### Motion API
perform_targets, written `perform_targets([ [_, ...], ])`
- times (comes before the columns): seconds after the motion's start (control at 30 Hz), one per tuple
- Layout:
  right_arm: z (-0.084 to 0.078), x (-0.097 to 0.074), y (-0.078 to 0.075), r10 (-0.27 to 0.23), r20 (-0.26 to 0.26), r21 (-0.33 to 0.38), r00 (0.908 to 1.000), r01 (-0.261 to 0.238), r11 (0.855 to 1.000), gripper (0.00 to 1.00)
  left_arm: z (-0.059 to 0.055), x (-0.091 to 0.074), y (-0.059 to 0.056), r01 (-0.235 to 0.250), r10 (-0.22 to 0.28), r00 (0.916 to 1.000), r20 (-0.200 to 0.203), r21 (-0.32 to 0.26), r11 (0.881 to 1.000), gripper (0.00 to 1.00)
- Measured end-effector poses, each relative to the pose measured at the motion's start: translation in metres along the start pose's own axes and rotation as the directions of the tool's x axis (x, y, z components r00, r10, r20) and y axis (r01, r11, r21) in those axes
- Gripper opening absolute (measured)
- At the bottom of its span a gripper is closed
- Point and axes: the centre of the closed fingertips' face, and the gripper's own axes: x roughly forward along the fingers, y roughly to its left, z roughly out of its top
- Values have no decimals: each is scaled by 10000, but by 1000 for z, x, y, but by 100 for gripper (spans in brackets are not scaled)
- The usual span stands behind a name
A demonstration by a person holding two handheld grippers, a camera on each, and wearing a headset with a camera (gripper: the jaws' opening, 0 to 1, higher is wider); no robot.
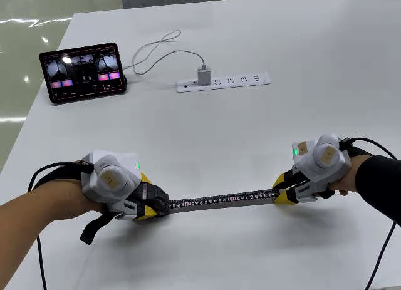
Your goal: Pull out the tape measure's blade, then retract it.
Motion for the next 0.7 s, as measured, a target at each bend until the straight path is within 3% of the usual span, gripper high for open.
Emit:
perform_targets([
  [0.2,0,1,-2,-72,-191,-82,9998,70,9999,12,-1,1,1,91,-91,10000,-26,-174,9998,34],
  [0.37,0,2,-3,-145,-346,-460,9993,129,9989,12,-1,1,1,87,-95,9995,-310,-230,9997,34],
  [0.53,0,1,-1,-97,-438,-374,9990,81,9993,12,-3,-2,1,134,-150,9985,-524,-308,9994,34],
  [0.63,2,0,1,-2,-353,-239,9994,-7,9997,13,2,-7,1,211,-224,9995,-234,-556,9982,37],
  [0.7,3,-1,2,46,-252,-82,9997,-48,10000,13,3,-10,2,193,-204,9997,-137,-729,9971,44],
])
